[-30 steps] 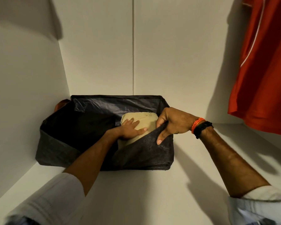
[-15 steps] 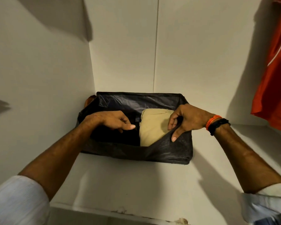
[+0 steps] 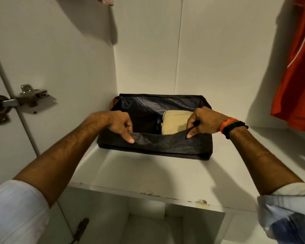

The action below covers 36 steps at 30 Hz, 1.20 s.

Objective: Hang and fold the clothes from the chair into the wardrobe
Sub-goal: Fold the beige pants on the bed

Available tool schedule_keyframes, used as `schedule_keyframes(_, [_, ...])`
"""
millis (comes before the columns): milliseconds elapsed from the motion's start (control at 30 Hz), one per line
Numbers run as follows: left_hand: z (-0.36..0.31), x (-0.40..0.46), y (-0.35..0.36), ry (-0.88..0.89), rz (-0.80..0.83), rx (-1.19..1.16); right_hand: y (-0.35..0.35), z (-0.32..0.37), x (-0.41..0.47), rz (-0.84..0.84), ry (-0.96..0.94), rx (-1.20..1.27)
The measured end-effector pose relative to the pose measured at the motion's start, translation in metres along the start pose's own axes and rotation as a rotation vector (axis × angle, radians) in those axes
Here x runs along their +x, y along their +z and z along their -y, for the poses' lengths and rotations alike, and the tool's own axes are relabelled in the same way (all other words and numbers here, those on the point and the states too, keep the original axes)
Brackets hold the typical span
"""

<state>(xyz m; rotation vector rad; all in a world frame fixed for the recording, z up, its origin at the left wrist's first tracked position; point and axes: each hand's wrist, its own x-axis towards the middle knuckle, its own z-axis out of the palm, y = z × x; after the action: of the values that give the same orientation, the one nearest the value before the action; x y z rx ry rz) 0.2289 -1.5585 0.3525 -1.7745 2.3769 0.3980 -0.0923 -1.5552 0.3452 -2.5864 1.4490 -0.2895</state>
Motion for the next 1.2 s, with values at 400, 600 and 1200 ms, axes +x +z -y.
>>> schedule_keyframes(400, [0.011,-0.026,0.008,-0.175,-0.514,0.359,-0.002,-0.003,-0.013,-0.284,0.188,-0.186])
schedule_keyframes(600, [0.025,-0.029,-0.008,-0.253,-0.358,0.573,-0.013,-0.005,-0.014,-0.176,0.298,-0.287])
schedule_keyframes(1200, [0.058,-0.007,-0.024,-0.192,-0.399,0.438,-0.010,0.019,-0.018,-0.254,0.444,-0.200])
